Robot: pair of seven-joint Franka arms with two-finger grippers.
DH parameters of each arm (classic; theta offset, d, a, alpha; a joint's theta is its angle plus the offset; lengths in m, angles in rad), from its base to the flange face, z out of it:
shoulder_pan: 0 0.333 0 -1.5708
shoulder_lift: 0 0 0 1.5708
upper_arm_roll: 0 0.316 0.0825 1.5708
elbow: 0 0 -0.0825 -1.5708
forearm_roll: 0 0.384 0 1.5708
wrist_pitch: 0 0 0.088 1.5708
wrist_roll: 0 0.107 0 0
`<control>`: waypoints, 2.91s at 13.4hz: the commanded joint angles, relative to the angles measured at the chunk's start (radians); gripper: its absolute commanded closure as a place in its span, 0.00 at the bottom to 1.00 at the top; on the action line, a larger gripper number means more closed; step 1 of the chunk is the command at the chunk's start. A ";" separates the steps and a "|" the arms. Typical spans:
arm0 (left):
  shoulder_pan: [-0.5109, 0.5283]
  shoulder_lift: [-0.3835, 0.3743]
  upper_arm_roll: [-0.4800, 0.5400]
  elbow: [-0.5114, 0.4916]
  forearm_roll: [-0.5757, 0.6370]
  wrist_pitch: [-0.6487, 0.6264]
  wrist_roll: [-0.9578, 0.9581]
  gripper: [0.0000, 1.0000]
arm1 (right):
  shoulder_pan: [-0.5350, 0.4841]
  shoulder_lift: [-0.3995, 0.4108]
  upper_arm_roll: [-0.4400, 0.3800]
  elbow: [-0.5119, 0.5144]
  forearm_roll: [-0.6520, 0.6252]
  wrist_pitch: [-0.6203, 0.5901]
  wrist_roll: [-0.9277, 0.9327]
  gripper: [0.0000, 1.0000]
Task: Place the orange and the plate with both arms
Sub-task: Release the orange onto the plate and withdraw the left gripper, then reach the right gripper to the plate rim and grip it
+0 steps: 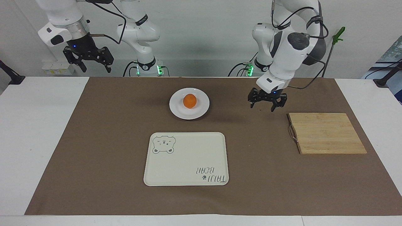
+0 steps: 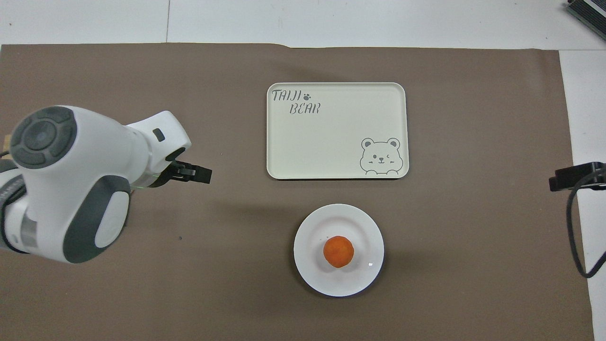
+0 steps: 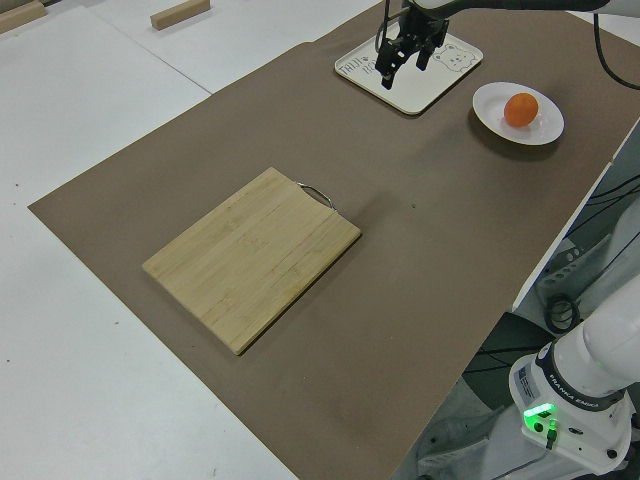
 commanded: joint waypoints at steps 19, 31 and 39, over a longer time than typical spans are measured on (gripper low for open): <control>0.247 -0.040 -0.013 0.375 0.051 -0.502 0.217 0.00 | 0.044 0.004 0.009 -0.355 0.394 0.324 -0.118 0.00; 0.260 -0.028 -0.013 0.403 0.052 -0.515 0.208 0.00 | 0.139 0.030 0.010 -0.708 0.758 0.556 -0.410 0.00; 0.258 -0.030 -0.013 0.400 0.052 -0.513 0.154 0.00 | 0.235 0.082 0.010 -0.844 0.952 0.711 -0.516 0.00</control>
